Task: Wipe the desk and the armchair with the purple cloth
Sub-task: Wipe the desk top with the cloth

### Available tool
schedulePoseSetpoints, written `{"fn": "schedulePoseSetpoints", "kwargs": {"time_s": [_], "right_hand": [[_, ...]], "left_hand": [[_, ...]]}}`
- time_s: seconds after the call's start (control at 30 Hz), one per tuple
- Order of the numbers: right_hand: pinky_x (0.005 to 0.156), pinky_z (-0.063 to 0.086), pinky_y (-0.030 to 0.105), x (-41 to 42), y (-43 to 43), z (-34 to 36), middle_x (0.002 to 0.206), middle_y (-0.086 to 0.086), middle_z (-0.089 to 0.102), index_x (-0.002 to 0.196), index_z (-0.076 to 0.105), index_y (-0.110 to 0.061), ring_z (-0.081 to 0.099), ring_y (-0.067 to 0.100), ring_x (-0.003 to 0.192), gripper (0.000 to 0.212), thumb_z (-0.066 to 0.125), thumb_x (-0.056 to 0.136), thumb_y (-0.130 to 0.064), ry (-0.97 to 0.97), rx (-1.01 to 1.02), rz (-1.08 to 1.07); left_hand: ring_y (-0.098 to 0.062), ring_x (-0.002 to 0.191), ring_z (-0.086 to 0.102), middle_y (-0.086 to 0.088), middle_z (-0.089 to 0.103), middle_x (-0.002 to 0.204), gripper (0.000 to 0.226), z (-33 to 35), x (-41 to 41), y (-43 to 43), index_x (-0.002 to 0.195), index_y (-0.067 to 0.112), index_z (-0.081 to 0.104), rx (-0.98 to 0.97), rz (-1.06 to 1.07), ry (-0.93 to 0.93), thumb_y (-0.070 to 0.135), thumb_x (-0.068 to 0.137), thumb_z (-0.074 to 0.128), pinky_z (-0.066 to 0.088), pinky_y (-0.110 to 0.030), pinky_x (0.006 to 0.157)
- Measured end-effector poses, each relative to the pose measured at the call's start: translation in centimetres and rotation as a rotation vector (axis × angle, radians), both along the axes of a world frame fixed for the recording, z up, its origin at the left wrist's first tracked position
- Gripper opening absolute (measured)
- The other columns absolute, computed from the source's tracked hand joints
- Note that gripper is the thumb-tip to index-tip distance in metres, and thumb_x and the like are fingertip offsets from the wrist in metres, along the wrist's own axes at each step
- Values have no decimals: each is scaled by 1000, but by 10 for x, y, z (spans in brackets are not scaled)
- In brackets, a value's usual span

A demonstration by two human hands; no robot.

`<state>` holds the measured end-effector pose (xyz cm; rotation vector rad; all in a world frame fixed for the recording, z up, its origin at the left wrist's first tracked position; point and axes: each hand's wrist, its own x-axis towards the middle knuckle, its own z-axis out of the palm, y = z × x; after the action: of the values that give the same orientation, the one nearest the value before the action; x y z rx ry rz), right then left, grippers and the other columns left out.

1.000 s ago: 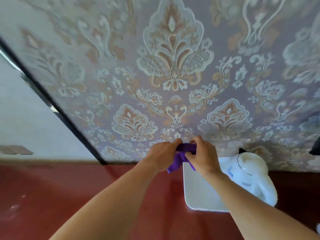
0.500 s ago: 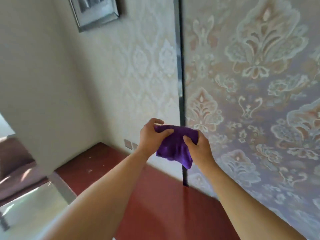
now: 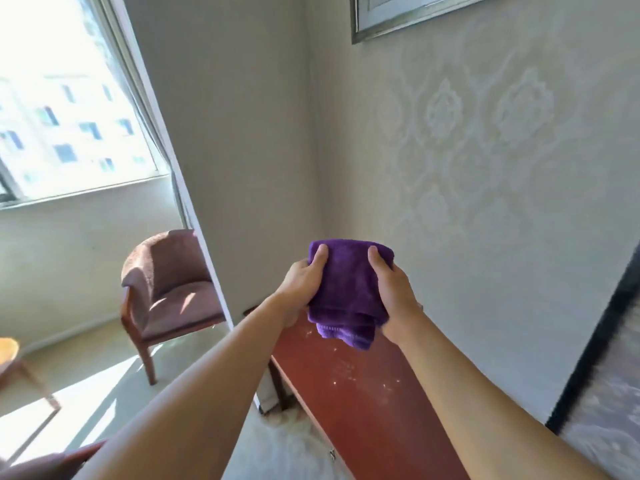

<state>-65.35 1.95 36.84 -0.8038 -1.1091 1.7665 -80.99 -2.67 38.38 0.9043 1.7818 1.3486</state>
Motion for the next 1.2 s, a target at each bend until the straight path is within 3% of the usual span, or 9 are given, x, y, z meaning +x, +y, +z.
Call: {"fn": "schedulePoseSetpoints", "kwargs": {"time_s": [0.13,0.33,0.4,0.5,0.63,0.77,0.93,1.07,1.2], "right_hand": [[67,62,45,-64,18,-21,110,16,77,115,75,-11,76,35,95,60,63,90,-63,100,-227,223],[86,59,48,-131,74,-80,130,21,68,121,74,-8,68,37,116,58,63,93,-58,319,-347,420],[85,59,50,-150,96,-107,132,23,66,126,70,-6,67,39,117,58,65,92,-52,407,-407,426],[83,59,52,-176,128,-143,131,23,66,125,71,-5,68,39,114,55,62,94,-49,507,-495,387],[87,59,50,-200,164,-187,128,22,68,117,75,-5,68,37,116,46,57,99,-43,558,-575,336],[84,60,48,-214,197,-235,125,22,70,113,78,-6,70,36,111,37,57,100,-34,528,-663,252],[86,59,54,-227,225,-307,129,25,67,127,68,-1,69,40,113,44,51,103,-33,545,-822,84],[78,61,54,-243,236,-362,126,24,69,125,69,0,71,40,109,46,47,104,-35,524,-886,-48],[88,56,61,-266,250,-406,127,25,68,131,61,-2,68,42,113,49,48,103,-41,457,-918,-229]], "left_hand": [[-11,81,75,5,78,89,50,-20,-63,16,96,24,73,59,66,66,67,90,50,58,-29,70],[-16,89,70,4,74,93,48,-68,-131,73,93,23,69,-24,140,191,65,92,48,56,-35,85],[-18,90,70,2,74,95,50,-87,-147,99,95,22,68,-81,126,242,67,91,46,56,-38,89],[-20,88,67,1,71,94,54,-112,-165,141,93,21,63,-176,117,366,71,89,44,55,-41,87],[-17,76,62,7,64,81,53,-150,-180,196,84,27,51,-290,99,643,77,85,33,47,-36,64],[-22,73,58,11,57,75,50,-204,-190,241,84,28,48,-389,62,827,74,87,32,43,-39,66],[-31,87,64,-2,68,93,52,-295,-208,282,92,25,55,-512,-56,847,72,90,34,42,-39,71],[-31,89,65,0,68,93,46,-368,-225,303,91,26,54,-530,-170,803,67,93,34,42,-39,72],[-24,103,63,6,67,113,35,-431,-253,309,112,31,62,-418,-294,711,53,98,39,50,-39,82]]}}
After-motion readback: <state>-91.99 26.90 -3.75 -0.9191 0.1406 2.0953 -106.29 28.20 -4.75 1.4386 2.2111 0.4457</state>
